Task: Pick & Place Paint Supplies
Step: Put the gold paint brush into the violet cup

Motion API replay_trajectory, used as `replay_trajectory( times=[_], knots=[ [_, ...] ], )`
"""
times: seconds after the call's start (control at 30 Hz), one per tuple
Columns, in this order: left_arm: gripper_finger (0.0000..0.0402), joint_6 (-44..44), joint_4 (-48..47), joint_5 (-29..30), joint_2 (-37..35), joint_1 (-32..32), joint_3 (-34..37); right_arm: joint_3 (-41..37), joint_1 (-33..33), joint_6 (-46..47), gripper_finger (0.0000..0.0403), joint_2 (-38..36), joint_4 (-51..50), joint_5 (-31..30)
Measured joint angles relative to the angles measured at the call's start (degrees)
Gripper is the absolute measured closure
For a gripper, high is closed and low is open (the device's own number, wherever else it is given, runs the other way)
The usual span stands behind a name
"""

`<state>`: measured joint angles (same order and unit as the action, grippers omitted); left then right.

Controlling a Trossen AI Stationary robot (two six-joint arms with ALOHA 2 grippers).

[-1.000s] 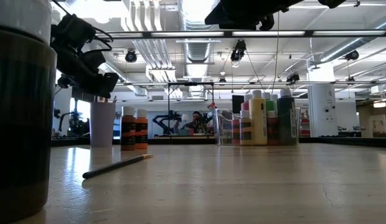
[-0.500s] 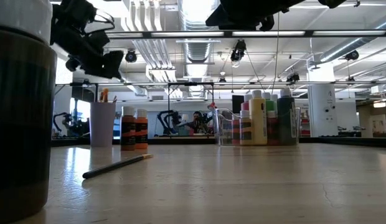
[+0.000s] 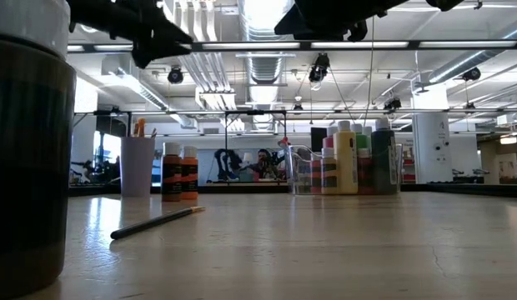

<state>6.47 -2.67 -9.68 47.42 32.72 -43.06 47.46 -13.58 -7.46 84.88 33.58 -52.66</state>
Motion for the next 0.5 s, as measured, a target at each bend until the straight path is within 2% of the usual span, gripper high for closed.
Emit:
replay_trajectory(
  times=[0.07, 0.17, 0.37, 0.5],
  knots=[
    [0.0216, -0.86, 0.05, -0.17, 0.00, -3.56, -0.19, 0.00, 0.00, 0.00, 0.0135, 0.00, 0.00, 0.00],
    [0.0216, -3.16, -0.08, 2.69, 0.00, -10.06, -0.03, 0.00, 0.00, 0.00, 0.0136, 0.00, 0.00, 0.00],
    [0.0216, -6.49, -2.29, 12.19, 0.54, -24.20, 0.14, 0.00, 0.00, 0.00, 0.0154, 0.00, -0.09, 0.00],
    [0.0216, -6.99, -4.95, 20.73, 1.93, -32.31, 0.17, 0.00, 0.00, 0.00, 0.0165, 0.00, -0.21, 0.00]
  ],
)
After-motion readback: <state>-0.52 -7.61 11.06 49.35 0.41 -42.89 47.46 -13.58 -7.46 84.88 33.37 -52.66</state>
